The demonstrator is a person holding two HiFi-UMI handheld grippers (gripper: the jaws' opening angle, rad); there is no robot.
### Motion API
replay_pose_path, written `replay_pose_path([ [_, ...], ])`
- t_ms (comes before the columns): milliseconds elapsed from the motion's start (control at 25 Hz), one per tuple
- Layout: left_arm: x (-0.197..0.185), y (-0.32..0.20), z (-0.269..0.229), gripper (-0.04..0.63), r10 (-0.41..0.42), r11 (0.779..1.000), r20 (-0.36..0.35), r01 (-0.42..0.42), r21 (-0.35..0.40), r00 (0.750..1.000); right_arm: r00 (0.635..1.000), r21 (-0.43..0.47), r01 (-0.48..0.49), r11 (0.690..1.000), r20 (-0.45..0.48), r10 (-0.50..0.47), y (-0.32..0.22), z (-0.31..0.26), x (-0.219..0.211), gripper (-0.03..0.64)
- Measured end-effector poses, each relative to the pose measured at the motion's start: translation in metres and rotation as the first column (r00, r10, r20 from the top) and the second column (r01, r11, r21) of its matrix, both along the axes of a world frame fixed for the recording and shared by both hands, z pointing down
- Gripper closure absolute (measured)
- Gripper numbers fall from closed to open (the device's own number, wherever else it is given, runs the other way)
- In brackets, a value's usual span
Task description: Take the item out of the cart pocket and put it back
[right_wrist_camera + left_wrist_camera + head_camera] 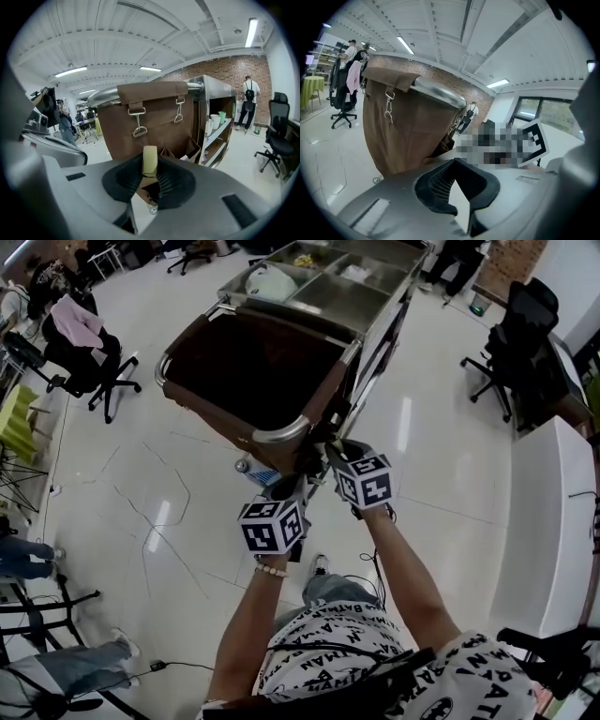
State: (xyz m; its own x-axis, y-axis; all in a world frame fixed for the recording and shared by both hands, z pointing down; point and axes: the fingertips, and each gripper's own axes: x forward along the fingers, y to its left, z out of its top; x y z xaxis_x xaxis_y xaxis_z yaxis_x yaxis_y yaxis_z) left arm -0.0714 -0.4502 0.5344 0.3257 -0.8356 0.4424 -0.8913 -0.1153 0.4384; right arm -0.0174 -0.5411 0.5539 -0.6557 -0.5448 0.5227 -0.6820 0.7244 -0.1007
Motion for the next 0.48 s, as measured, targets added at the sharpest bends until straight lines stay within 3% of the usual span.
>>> replay_pose_path([
  [240,-0.012,-0.006,0.015,0.594,-0.026,0.999,-0.006,0.026,-0.034,1.000,0.996,-0.064,0.037,0.997,-0.080,-0.042,-0.014,0.053,-0.016,0.534],
  [480,-0.022,0.004,0.019,0.594,-0.052,0.998,-0.024,0.051,-0.044,0.998,0.992,-0.088,0.046,0.995,-0.114,-0.056,-0.013,0.070,-0.020,0.534],
])
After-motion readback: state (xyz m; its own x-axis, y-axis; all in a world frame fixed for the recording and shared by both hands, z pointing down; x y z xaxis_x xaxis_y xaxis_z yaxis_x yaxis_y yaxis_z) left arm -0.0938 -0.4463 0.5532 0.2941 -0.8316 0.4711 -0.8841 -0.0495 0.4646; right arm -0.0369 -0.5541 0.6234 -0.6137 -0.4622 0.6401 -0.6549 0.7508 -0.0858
